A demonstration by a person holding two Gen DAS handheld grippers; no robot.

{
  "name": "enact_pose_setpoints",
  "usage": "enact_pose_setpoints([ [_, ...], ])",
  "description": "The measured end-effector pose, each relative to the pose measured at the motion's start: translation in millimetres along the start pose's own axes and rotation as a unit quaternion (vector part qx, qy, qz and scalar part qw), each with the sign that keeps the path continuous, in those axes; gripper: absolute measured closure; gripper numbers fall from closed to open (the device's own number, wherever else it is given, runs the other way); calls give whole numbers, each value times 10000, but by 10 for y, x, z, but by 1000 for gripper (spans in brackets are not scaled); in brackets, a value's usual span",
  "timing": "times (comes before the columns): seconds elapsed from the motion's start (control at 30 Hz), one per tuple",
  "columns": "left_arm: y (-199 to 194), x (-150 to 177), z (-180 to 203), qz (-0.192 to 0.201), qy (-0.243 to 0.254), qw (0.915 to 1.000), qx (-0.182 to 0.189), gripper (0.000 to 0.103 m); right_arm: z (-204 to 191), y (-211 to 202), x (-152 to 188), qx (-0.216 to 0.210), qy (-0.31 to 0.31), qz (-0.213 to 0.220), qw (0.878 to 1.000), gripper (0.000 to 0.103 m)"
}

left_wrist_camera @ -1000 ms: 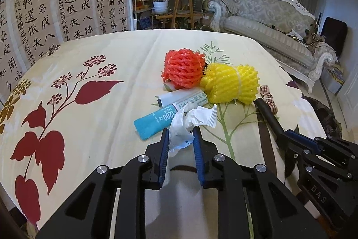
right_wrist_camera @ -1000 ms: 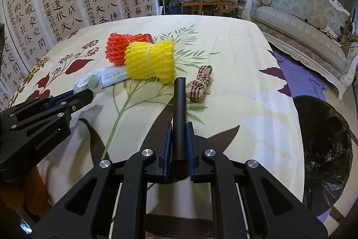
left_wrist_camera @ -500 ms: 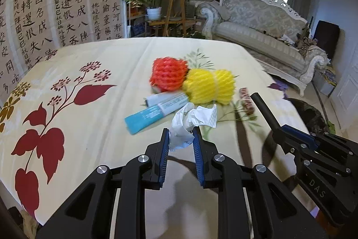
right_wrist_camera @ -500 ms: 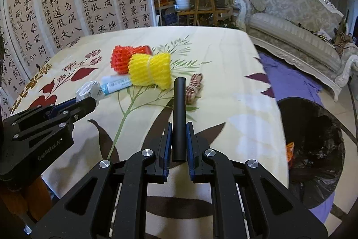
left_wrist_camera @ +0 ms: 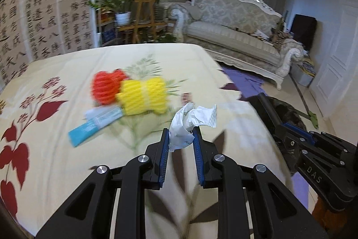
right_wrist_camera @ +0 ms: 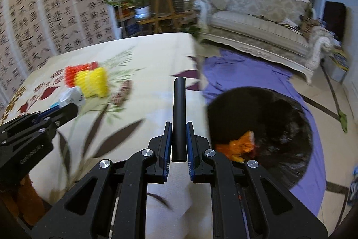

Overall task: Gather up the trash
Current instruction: 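Carry marker and tissue over the bin and open both tools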

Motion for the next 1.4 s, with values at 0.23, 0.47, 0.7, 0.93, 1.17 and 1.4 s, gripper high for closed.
enact_pose_setpoints([
  [0.23, 319, -114, 450, -125, 348, 9986, 387, 81, 499, 136, 42, 457, 386, -68, 9982, 90],
  [0.47, 604, -205, 817, -227, 731, 9955, 557, 81, 829, 260, 72, 717, 606, -101, 9955, 90],
  [0.7, 848, -261, 996, -332, 896, 9936, 596, 81, 997, 367, 98, 784, 778, -123, 9938, 90],
  [0.93, 1094, -268, 1102, -513, 1000, 9920, 579, 81, 1131, 478, 68, 861, 856, -119, 9925, 90],
  [1.17, 1303, -339, 1148, -608, 1096, 9904, 591, 80, 1279, 643, 70, 907, 994, -180, 9907, 90],
  [1.4, 1358, -331, 1106, -676, 953, 9912, 619, 47, 1361, 717, 95, 997, 1131, -211, 9883, 69],
])
Point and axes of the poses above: each gripper's, at about its wrist camera, not at the fingertips, and y roughly the way its jaws point, z to its right, x to its underside, the point moved 4 cm from there along y, roughly the way its jaws point, and after that the axes turned 15 degrees about x, right-handed, at the moved point
